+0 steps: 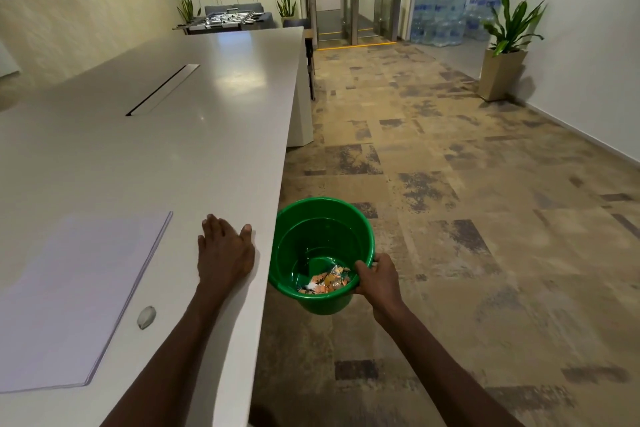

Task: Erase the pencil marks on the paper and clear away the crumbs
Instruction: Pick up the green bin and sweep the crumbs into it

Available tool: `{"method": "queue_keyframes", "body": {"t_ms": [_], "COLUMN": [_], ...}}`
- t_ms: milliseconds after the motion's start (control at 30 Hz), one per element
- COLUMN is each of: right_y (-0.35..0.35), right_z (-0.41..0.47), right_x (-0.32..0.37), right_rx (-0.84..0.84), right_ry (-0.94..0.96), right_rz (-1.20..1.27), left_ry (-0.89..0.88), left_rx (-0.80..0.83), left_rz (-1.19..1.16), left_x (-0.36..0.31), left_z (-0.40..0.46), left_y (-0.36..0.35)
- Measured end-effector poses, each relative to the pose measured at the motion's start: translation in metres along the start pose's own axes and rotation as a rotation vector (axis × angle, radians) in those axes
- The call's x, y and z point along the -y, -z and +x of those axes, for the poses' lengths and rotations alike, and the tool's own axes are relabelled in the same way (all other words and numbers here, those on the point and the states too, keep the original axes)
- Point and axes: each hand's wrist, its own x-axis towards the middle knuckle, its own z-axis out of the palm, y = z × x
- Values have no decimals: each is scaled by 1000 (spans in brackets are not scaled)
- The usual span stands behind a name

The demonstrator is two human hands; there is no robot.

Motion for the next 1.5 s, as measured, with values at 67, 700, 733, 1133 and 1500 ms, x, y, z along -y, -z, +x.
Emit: {"method": "queue_keyframes", "body": {"t_ms": [67, 700, 733, 1133, 1500], "right_y": [-1, 25, 29, 65, 76], "right_z": [0, 7, 8, 32, 87], "right_x": [0, -10, -12, -52, -107], "right_rx": [5, -44, -44, -59, 41], "right_ry": [1, -43, -51, -159, -209], "right_rz": [0, 34, 37, 39, 9], "left_ry": [-45, -399, -398, -135, 403], "left_rx": [20, 380, 359, 61, 138], "left_rz": [32, -326, -337, -452, -800], "left_x": [-5, -116, -115, -118, -106], "left_z": [2, -42, -42, -34, -8], "left_y": [-2, -65, -70, -127, -205]}}
